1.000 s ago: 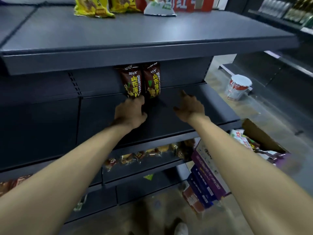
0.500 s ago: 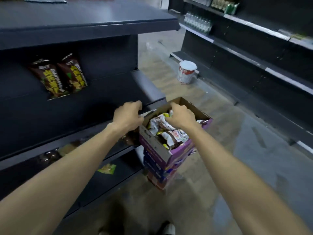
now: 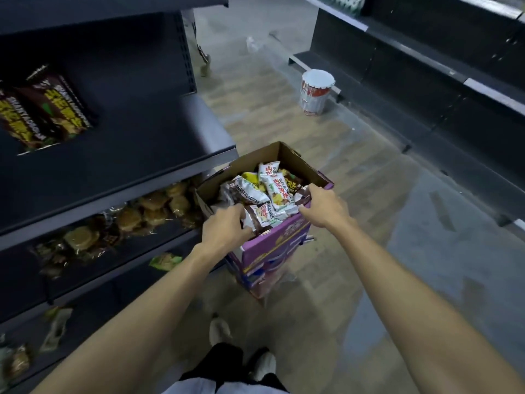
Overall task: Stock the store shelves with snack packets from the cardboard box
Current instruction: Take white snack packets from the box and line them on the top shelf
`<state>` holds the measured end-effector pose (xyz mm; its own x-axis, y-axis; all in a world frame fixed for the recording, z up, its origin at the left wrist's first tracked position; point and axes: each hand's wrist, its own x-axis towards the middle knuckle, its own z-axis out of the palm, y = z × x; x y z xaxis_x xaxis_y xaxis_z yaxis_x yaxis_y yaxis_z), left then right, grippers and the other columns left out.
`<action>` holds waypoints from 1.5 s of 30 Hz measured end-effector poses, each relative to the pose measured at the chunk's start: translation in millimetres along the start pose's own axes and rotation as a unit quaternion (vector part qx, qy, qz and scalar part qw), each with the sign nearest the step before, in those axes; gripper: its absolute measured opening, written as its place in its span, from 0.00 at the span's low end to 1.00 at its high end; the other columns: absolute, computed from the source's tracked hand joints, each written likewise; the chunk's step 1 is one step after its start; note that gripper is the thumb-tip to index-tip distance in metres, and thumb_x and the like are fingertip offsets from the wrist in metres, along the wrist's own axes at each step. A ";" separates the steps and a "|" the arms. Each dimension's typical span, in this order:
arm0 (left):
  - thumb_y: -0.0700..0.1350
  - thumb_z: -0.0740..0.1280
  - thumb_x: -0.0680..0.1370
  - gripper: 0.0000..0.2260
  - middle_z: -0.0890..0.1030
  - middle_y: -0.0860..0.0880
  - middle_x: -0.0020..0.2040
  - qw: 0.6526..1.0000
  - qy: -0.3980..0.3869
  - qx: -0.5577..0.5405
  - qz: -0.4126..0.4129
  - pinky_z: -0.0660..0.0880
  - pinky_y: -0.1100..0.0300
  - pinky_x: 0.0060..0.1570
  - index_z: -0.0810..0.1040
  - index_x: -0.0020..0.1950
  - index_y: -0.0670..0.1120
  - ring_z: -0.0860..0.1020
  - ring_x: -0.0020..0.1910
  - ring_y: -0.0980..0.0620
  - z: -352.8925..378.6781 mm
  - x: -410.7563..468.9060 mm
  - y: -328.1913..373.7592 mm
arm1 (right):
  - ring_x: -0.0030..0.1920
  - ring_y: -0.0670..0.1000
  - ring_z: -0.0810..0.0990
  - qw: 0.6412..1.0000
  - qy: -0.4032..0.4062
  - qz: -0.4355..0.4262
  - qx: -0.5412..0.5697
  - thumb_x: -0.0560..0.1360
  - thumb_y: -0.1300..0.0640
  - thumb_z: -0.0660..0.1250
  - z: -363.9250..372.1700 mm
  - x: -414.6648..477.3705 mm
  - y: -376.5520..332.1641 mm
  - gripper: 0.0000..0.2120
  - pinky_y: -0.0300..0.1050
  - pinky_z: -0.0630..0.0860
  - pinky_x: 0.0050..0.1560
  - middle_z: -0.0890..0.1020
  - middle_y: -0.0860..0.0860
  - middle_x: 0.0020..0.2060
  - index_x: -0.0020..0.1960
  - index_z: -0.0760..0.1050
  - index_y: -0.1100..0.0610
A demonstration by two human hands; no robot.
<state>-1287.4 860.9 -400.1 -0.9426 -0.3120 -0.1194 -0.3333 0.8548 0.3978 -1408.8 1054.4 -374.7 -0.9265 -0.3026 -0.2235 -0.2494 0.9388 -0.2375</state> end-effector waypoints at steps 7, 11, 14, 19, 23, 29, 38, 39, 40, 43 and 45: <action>0.51 0.67 0.74 0.08 0.77 0.54 0.44 0.999 -0.026 -0.031 -0.026 0.72 0.57 0.37 0.72 0.48 0.50 0.76 0.43 0.50 30.2 35.0 -8.5 | 0.55 0.55 0.79 0.999 -0.053 -0.006 0.008 0.74 0.49 0.67 24.3 40.4 -0.8 0.17 0.50 0.76 0.51 0.81 0.51 0.56 0.61 0.70 0.50; 0.50 0.69 0.74 0.07 0.79 0.52 0.43 0.993 -0.066 -0.093 -0.025 0.78 0.53 0.41 0.74 0.47 0.49 0.78 0.42 0.51 50.1 71.7 -9.2 | 0.54 0.57 0.80 0.997 -0.077 0.000 -0.009 0.73 0.50 0.67 34.8 65.9 -6.3 0.18 0.51 0.76 0.51 0.82 0.51 0.54 0.61 0.70 0.49; 0.50 0.69 0.73 0.09 0.81 0.49 0.44 0.991 -0.082 -0.106 -0.009 0.78 0.51 0.40 0.76 0.49 0.48 0.79 0.41 0.49 60.8 97.4 -7.2 | 0.58 0.59 0.79 0.996 -0.083 -0.014 -0.021 0.75 0.50 0.66 43.9 86.4 -16.1 0.20 0.52 0.74 0.51 0.80 0.54 0.58 0.65 0.69 0.51; 0.49 0.69 0.72 0.09 0.81 0.49 0.44 0.985 -0.117 -0.126 -0.034 0.77 0.52 0.41 0.76 0.49 0.49 0.78 0.43 0.49 72.2 135.0 -11.0 | 0.60 0.58 0.77 0.996 -0.090 -0.024 0.010 0.76 0.52 0.66 53.7 122.5 -25.8 0.24 0.50 0.74 0.53 0.79 0.55 0.61 0.70 0.68 0.53; 0.48 0.69 0.72 0.07 0.80 0.50 0.44 0.981 -0.114 -0.128 -0.086 0.75 0.55 0.39 0.76 0.48 0.50 0.78 0.44 0.49 82.6 154.2 -21.0 | 0.61 0.60 0.75 0.993 -0.110 -0.034 0.026 0.76 0.53 0.66 61.6 153.4 -25.4 0.25 0.51 0.73 0.54 0.74 0.58 0.63 0.71 0.67 0.54; 0.46 0.70 0.71 0.06 0.81 0.50 0.43 0.953 -0.121 -0.185 -0.209 0.77 0.56 0.45 0.77 0.46 0.49 0.79 0.46 0.47 104.0 175.1 -25.1 | 0.60 0.62 0.74 0.987 -0.152 -0.018 0.047 0.76 0.56 0.66 73.8 199.9 -29.2 0.26 0.51 0.73 0.55 0.71 0.61 0.64 0.72 0.64 0.54; 0.52 0.72 0.72 0.25 0.81 0.45 0.53 0.821 0.029 -0.317 -0.475 0.70 0.63 0.47 0.74 0.65 0.42 0.80 0.53 0.45 137.5 205.8 -25.2 | 0.61 0.65 0.74 0.973 -0.214 -0.086 -0.027 0.76 0.55 0.68 90.0 243.4 -13.5 0.33 0.55 0.73 0.58 0.66 0.62 0.66 0.76 0.57 0.52; 0.53 0.73 0.70 0.28 0.81 0.45 0.56 0.800 0.052 -0.342 -0.490 0.73 0.62 0.52 0.73 0.67 0.44 0.80 0.55 0.45 140.2 209.5 -25.1 | 0.60 0.65 0.74 0.971 -0.222 -0.086 -0.029 0.76 0.55 0.68 92.0 247.6 -11.2 0.32 0.55 0.73 0.57 0.67 0.63 0.66 0.76 0.57 0.53; 0.54 0.74 0.67 0.31 0.81 0.46 0.57 0.781 0.074 -0.368 -0.499 0.75 0.59 0.56 0.72 0.67 0.46 0.80 0.55 0.45 144.1 213.2 -24.7 | 0.59 0.65 0.75 0.969 -0.230 -0.083 -0.029 0.76 0.54 0.67 94.0 251.2 -9.0 0.31 0.55 0.73 0.57 0.67 0.63 0.65 0.75 0.57 0.54; 0.55 0.75 0.63 0.31 0.81 0.50 0.58 0.735 0.129 -0.432 -0.506 0.79 0.54 0.57 0.74 0.65 0.51 0.81 0.53 0.49 156.8 223.7 -23.9 | 0.57 0.65 0.76 0.966 -0.248 -0.074 -0.015 0.76 0.54 0.66 102.5 257.0 -3.0 0.26 0.54 0.73 0.53 0.71 0.62 0.61 0.70 0.60 0.55; 0.54 0.75 0.64 0.30 0.79 0.50 0.60 0.718 0.144 -0.453 -0.509 0.80 0.52 0.55 0.74 0.66 0.54 0.81 0.54 0.50 169.4 230.7 -28.5 | 0.56 0.64 0.76 0.965 -0.252 -0.074 -0.002 0.76 0.53 0.66 108.7 258.2 -1.2 0.25 0.53 0.74 0.52 0.73 0.62 0.59 0.69 0.61 0.54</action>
<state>-1499.1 834.8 -593.1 -0.1346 -0.7675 -0.6267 -0.5715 -0.4566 0.6819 -1617.1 957.3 -534.8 -0.6270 -0.4737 -0.6185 -0.3705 0.8797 -0.2982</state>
